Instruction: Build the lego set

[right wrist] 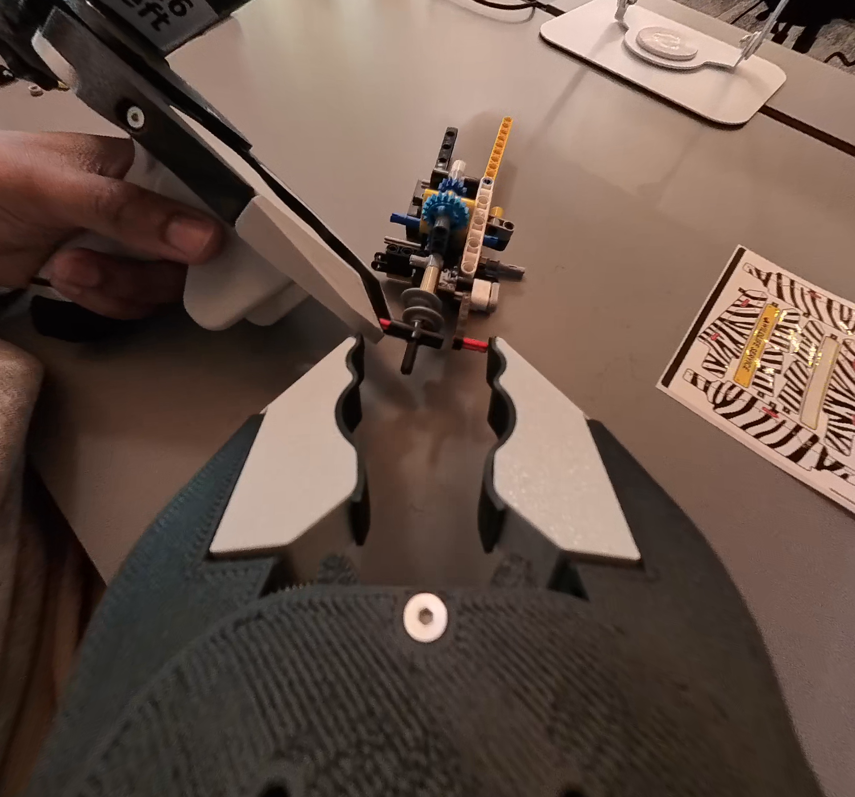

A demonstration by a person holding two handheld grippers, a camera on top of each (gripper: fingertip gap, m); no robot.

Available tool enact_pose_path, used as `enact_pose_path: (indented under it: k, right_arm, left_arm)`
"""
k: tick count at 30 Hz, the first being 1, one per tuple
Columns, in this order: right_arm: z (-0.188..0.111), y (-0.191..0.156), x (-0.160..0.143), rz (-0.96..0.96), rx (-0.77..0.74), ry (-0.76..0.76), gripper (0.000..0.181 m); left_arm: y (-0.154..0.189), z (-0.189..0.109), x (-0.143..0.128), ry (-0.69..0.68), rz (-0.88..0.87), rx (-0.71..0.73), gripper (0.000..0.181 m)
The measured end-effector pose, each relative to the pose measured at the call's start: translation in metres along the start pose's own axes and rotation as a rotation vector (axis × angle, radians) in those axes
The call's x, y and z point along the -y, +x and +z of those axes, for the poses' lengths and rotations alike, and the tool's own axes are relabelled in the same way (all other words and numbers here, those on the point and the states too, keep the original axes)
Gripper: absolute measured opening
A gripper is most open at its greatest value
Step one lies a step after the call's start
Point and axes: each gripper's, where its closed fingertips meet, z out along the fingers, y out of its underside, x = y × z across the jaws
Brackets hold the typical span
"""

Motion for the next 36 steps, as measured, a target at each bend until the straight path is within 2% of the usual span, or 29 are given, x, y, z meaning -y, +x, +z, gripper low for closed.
enact_pose_path:
  k: [9, 20, 22, 27, 31, 36]
  right_arm:
    - [-0.001, 0.005, 0.002, 0.029, -0.018, 0.013, 0.042]
    - [-0.008, 0.010, 0.007, 0.038, -0.040, 0.052, 0.038]
    - [-0.015, 0.010, 0.016, 0.028, -0.044, 0.106, 0.031]
    - [-0.026, -0.007, 0.033, -0.047, 0.011, 0.202, 0.000]
    - [-0.016, -0.018, 0.025, -0.086, 0.046, 0.148, 0.000]
    - [-0.006, -0.009, 0.013, -0.076, -0.015, 0.078, 0.004]
  left_arm:
    - [0.004, -0.005, 0.004, 0.014, -0.058, -0.065, 0.015]
    - [-0.003, -0.008, 0.004, -0.003, -0.012, -0.023, 0.017]
    - [-0.003, -0.007, 0.002, -0.010, 0.001, -0.013, 0.017]
    - [-0.005, -0.005, 0.001, -0.018, 0.021, 0.010, 0.017]
    - [-0.006, -0.002, 0.003, -0.018, 0.038, 0.020, 0.019]
    - [-0.006, 0.000, 0.002, -0.034, 0.051, 0.021, 0.022]
